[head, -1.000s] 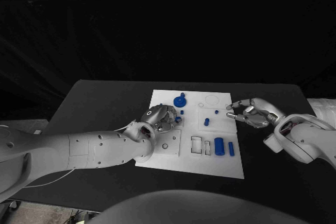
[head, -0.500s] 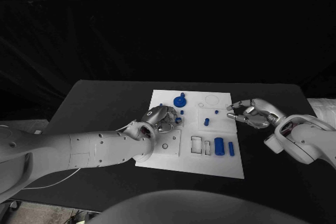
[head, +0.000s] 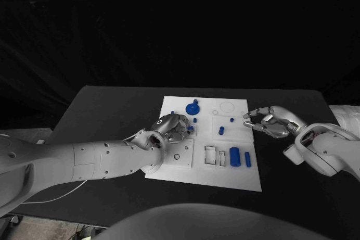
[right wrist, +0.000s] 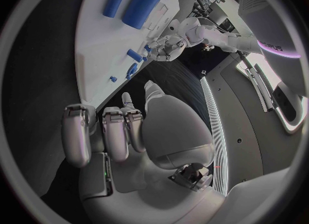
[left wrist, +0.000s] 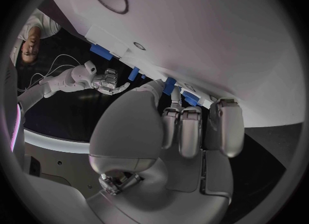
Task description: Assemble the parts on the task board
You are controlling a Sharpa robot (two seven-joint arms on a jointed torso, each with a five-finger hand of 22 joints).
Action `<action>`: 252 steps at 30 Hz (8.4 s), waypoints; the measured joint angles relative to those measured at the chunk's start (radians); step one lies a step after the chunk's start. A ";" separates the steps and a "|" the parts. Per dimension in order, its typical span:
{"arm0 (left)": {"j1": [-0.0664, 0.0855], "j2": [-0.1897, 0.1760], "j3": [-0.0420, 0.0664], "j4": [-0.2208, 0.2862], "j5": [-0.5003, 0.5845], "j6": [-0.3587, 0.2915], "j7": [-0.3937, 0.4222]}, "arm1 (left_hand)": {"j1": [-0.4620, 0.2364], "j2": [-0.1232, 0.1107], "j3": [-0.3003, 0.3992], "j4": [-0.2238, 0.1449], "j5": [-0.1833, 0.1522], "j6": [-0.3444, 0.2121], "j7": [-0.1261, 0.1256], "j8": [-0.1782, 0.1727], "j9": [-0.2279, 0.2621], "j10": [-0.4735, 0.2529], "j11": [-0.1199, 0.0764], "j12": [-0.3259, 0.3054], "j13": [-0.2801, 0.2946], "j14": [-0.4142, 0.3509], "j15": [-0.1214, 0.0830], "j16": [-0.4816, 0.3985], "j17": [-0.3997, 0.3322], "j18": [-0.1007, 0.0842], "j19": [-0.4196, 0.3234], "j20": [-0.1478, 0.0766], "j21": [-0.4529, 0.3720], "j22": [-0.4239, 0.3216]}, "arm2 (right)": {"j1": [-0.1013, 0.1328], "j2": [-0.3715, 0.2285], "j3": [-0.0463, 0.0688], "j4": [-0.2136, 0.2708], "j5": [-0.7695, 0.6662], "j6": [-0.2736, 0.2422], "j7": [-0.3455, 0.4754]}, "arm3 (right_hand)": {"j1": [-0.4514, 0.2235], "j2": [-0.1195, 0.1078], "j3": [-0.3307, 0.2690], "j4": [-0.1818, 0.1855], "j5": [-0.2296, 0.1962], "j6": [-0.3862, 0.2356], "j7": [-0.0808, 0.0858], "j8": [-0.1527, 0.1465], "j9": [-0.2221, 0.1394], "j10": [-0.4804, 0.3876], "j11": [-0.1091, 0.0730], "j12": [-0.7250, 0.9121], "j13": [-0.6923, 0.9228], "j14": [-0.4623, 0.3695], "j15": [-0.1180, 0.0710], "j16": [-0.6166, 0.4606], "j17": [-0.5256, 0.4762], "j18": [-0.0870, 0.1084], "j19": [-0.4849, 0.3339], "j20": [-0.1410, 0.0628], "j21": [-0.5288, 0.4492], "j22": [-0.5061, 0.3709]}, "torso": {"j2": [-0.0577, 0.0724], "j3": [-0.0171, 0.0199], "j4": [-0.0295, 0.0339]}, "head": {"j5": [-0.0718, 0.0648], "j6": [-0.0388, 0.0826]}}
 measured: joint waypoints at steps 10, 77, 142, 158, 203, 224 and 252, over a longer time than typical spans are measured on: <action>0.000 -0.003 0.000 -0.001 0.002 0.024 0.008 | 0.016 -0.003 0.000 0.000 -0.009 -0.011 0.011 -0.017 -0.032 -0.002 0.009 0.000 0.000 0.000 0.007 0.000 0.000 0.000 0.000 0.007 -0.008 0.000 | -0.001 -0.001 0.000 0.000 0.000 0.002 0.000 | 0.002 -0.002 0.000 0.000 0.000 0.000 0.000 0.000 0.000 0.000 0.000 0.001 0.000 0.000 0.000 0.000 0.000 0.000 0.000 0.000 0.000 0.000 | 0.000 0.0005 -0.0012 | 0.000 0.000; 0.479 -0.119 -0.001 0.250 -0.384 0.609 -0.187 | -0.295 -0.074 -0.123 0.013 -0.164 0.207 -0.012 -0.153 -0.483 -0.002 0.001 0.043 0.000 -0.001 0.008 0.000 0.000 0.000 0.002 0.012 0.120 0.000 | -0.002 -0.008 0.000 0.012 0.001 -0.005 0.023 | -0.031 0.008 -0.012 0.029 0.025 0.004 0.004 0.000 -0.001 0.000 0.000 0.000 0.001 0.000 0.000 0.000 -0.001 0.000 0.004 0.004 0.055 0.000 | 0.000 0.0023 -0.0070 | -0.014 0.000; 0.392 0.198 -0.003 -0.035 -0.615 1.218 -0.123 | -0.269 -0.079 -0.115 0.007 0.089 0.189 -0.025 -0.238 -0.264 0.002 -0.020 0.043 0.000 -0.002 -0.009 0.000 0.000 0.000 0.002 -0.006 0.120 -0.001 | 0.016 -0.042 0.000 0.097 -0.004 -0.076 0.122 | -0.075 0.017 0.005 0.028 0.171 0.052 -0.005 0.050 0.028 0.004 -0.004 -0.002 -0.001 0.000 0.000 0.000 0.000 0.000 0.004 0.004 0.075 0.000 | 0.008 -0.0010 -0.0105 | -0.009 0.000; 0.374 0.188 -0.003 -0.048 -0.638 1.219 -0.129 | -0.273 -0.075 -0.077 0.008 0.074 0.172 -0.014 -0.283 -0.272 0.002 -0.020 0.043 0.000 -0.002 -0.009 0.000 0.000 0.000 0.002 -0.006 0.120 -0.001 | 0.016 -0.044 0.000 0.095 -0.005 -0.076 0.125 | -0.075 0.017 0.006 0.028 0.174 0.052 -0.005 0.050 0.028 0.004 -0.004 -0.001 0.000 0.000 0.000 0.000 0.000 0.000 0.004 0.004 0.075 0.000 | 0.008 -0.0014 -0.0104 | -0.012 0.000; 0.352 0.192 -0.003 -0.066 -0.606 1.205 -0.106 | -0.190 -0.079 0.097 -0.026 0.073 0.229 -0.039 -0.323 -0.252 -0.002 -0.024 0.043 0.000 0.002 -0.013 0.000 0.000 0.000 0.002 -0.006 0.120 -0.001 | 0.016 -0.052 0.000 0.090 -0.005 -0.071 0.119 | -0.062 0.010 0.022 0.028 0.195 0.052 -0.005 0.058 0.033 0.004 -0.004 -0.001 0.001 0.000 0.000 0.000 0.000 0.000 0.004 0.004 0.075 0.000 | 0.008 -0.0013 -0.0106 | -0.015 0.000; 0.347 0.187 -0.003 -0.063 -0.595 1.183 -0.089 | -0.144 -0.025 0.091 -0.135 0.240 0.243 -0.072 -0.232 -0.178 0.000 -0.051 0.043 0.000 -0.002 -0.042 0.000 0.000 0.000 0.000 -0.029 0.120 -0.001 | 0.015 -0.053 0.000 0.088 -0.004 -0.065 0.110 | -0.057 0.007 0.025 0.030 0.199 0.052 -0.005 0.058 0.032 0.004 -0.004 0.000 0.000 0.000 0.000 0.000 0.000 0.000 0.004 0.004 0.075 0.000 | 0.008 -0.0012 -0.0110 | -0.011 0.000; 0.355 0.085 -0.003 0.021 -0.196 1.044 -0.438 | -0.225 0.008 0.054 -0.099 0.312 0.248 -0.056 -0.173 -0.177 -0.003 -0.054 0.043 0.000 -0.002 -0.042 0.000 0.000 0.000 0.000 -0.036 0.120 -0.001 | 0.015 -0.045 0.000 0.085 -0.004 -0.066 0.106 | -0.038 0.002 0.046 0.023 0.203 0.052 -0.005 0.058 0.033 0.004 -0.003 -0.002 0.000 0.000 0.000 0.000 0.000 0.000 0.007 0.000 0.067 0.000 | 0.008 -0.0012 -0.0109 | 0.007 0.000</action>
